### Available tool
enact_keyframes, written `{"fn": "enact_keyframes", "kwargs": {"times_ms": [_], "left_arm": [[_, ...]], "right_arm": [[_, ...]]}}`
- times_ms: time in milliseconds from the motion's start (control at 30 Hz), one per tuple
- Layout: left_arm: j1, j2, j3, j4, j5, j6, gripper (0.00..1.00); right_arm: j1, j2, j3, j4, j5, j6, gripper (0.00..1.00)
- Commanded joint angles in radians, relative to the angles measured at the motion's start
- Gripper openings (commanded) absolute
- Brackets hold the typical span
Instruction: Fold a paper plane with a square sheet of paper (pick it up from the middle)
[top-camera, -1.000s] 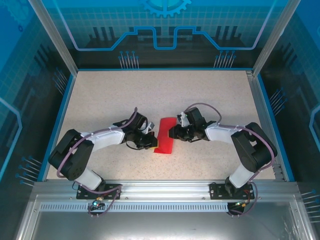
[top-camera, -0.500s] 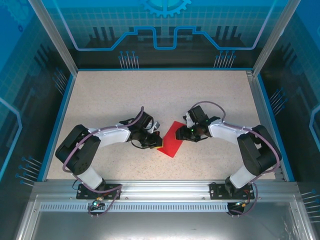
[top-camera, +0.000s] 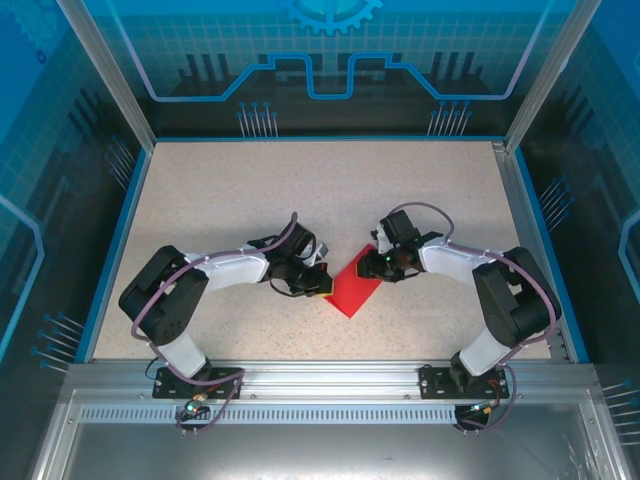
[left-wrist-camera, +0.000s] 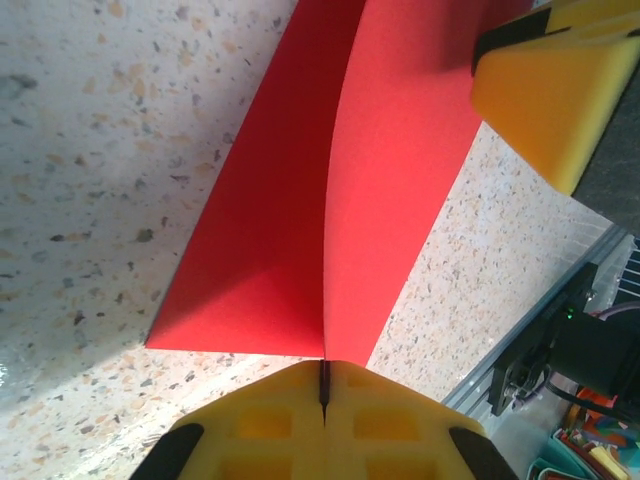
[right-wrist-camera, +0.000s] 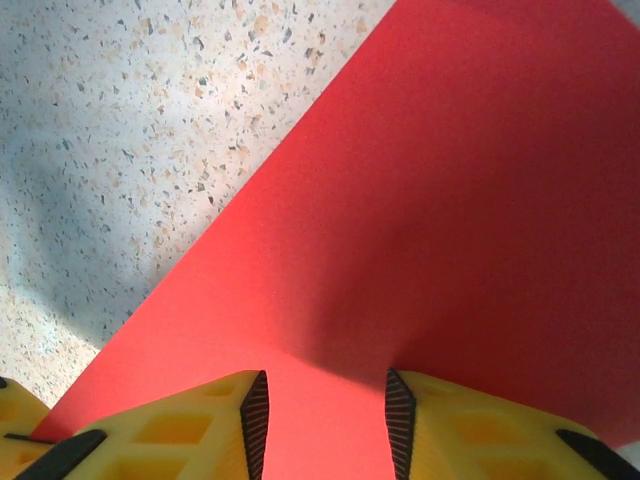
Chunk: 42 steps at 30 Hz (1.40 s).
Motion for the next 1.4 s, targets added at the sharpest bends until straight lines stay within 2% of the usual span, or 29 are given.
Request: {"fn": "enact_keyframes", "kwargs": {"times_ms": [0,200,300,567,900,1200,1367], "left_arm": [[-0.007,-0.023,-0.003,-0.027,-0.055,-0.03,0.0],[-0.007,-0.083,-0.019,-0.052,-0.122,-0.052,0.0],[-0.009,-0.095,-0.018,-0.059,-0.102,-0.05,0.0],[-0.037,-0.079,-0.032,-0.055,-0.057,-0.055,0.0],[-0.073,-0.057,-0.059,0.043,0.014,-0.124,0.0],[-0.094,-0.068,-0.033,0.003,-0.03,-0.11,0.0],[-0.098,-0.057,-0.004,-0.07,-0.1,-0.057,0.0]], "right_arm": [[-0.01,-0.047,-0.015,-0.025,0.012,0.006,0.41],[-0.02,-0.137,-0.071,-0.106,0.09,0.021,0.5],[-0.035,-0.168,-0.131,-0.056,0.069,0.059,0.52],[-0.036,-0.115,-0.102,0.015,0.022,0.083,0.55],[-0.036,-0.059,-0.069,0.05,-0.009,0.082,0.45],[-0.029,0.007,0.001,0.034,-0.028,0.053,0.36],[-0.024,0.032,0.02,0.018,-0.024,0.031,0.32]]}}
